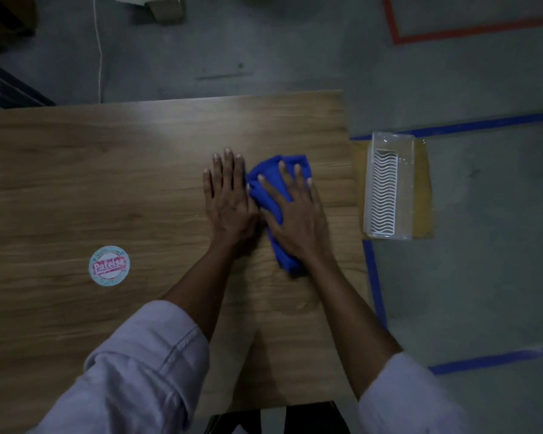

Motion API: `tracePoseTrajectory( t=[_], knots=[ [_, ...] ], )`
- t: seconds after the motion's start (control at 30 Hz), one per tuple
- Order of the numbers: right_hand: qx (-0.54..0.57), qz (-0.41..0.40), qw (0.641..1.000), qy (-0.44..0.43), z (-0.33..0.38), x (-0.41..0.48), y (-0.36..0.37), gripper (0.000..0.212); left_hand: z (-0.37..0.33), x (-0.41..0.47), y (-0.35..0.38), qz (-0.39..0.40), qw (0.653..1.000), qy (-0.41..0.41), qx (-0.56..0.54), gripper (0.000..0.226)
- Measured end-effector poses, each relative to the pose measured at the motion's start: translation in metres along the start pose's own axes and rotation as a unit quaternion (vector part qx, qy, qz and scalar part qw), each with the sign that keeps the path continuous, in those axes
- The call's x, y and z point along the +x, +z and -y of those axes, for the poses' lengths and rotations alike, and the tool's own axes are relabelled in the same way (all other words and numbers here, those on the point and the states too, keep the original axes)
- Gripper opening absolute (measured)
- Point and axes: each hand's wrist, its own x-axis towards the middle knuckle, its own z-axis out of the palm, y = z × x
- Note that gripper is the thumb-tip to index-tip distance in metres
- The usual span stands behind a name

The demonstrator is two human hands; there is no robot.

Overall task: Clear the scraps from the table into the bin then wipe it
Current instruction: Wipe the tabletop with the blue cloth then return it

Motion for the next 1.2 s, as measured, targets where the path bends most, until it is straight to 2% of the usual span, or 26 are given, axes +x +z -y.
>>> tracePoseTrajectory(
  t=[0.13,0.3,0.37,0.43,0.5,0.57,0.63,0.73,0.8,0.83,0.87,0.93,1.0,1.03,1.07,1.13,1.2],
  knots=[
    [0.004,-0.018,0.996,0.089,-0.046,-0.035,-0.01,0.068,0.001,-0.001,-0.004,0.004,1.0,0.004,-0.018,0.062],
    [0.006,-0.037,0.981,0.19,-0.046,0.027,-0.013,0.069,0.002,-0.002,0.0,-0.009,0.999,-0.004,-0.042,0.063],
    [-0.017,-0.04,0.99,0.132,-0.028,0.05,-0.007,0.069,0.004,0.0,0.004,-0.02,0.999,-0.009,-0.048,0.063],
    [-0.039,-0.021,0.999,-0.027,-0.016,0.056,0.001,0.068,0.005,0.0,0.006,-0.036,0.997,-0.014,-0.066,0.065],
    [-0.039,0.004,0.986,-0.161,-0.024,0.057,0.004,0.066,0.004,0.0,0.006,-0.043,0.996,-0.014,-0.076,0.067],
    [-0.012,0.022,0.979,-0.201,-0.045,0.069,-0.004,0.066,0.003,0.0,0.007,-0.036,0.998,-0.009,-0.052,0.068],
    [0.0,0.011,0.987,-0.16,-0.061,0.091,-0.011,0.066,0.001,0.001,0.006,-0.023,0.999,-0.005,-0.023,0.069],
    [0.019,-0.025,0.999,-0.015,-0.072,0.121,-0.021,0.068,-0.002,-0.002,0.006,-0.003,1.0,-0.007,-0.013,0.068],
    [0.011,-0.057,0.994,0.091,-0.055,0.123,-0.016,0.068,-0.002,-0.002,0.006,-0.022,1.0,-0.006,-0.005,0.068],
    [0.004,-0.069,0.991,0.117,-0.039,0.118,-0.01,0.068,-0.001,-0.002,0.008,-0.029,1.0,-0.008,-0.003,0.067],
    [0.007,-0.076,0.991,0.105,-0.021,0.108,-0.003,0.067,0.0,-0.002,0.009,-0.036,0.999,-0.009,-0.004,0.067],
    [0.028,-0.068,0.997,-0.006,0.005,0.083,0.011,0.065,0.002,-0.001,0.011,-0.053,0.998,-0.01,-0.018,0.065],
    [0.038,-0.036,0.992,-0.112,-0.009,0.072,0.011,0.061,0.003,-0.001,0.013,-0.062,0.997,-0.01,-0.035,0.066],
    [0.033,-0.033,0.99,-0.13,-0.028,0.077,0.006,0.061,0.002,-0.001,0.013,-0.057,0.998,-0.01,-0.034,0.067],
    [0.021,-0.041,0.993,-0.11,-0.047,0.087,-0.001,0.063,0.002,-0.001,0.012,-0.052,0.998,-0.01,-0.028,0.068],
    [0.021,-0.071,0.997,0.02,-0.081,0.113,-0.017,0.067,0.0,0.0,0.011,-0.042,0.999,-0.013,-0.013,0.069],
    [0.053,-0.072,0.986,0.138,-0.092,0.13,-0.026,0.067,-0.001,0.0,0.01,-0.038,0.999,-0.014,-0.002,0.07]
  ],
)
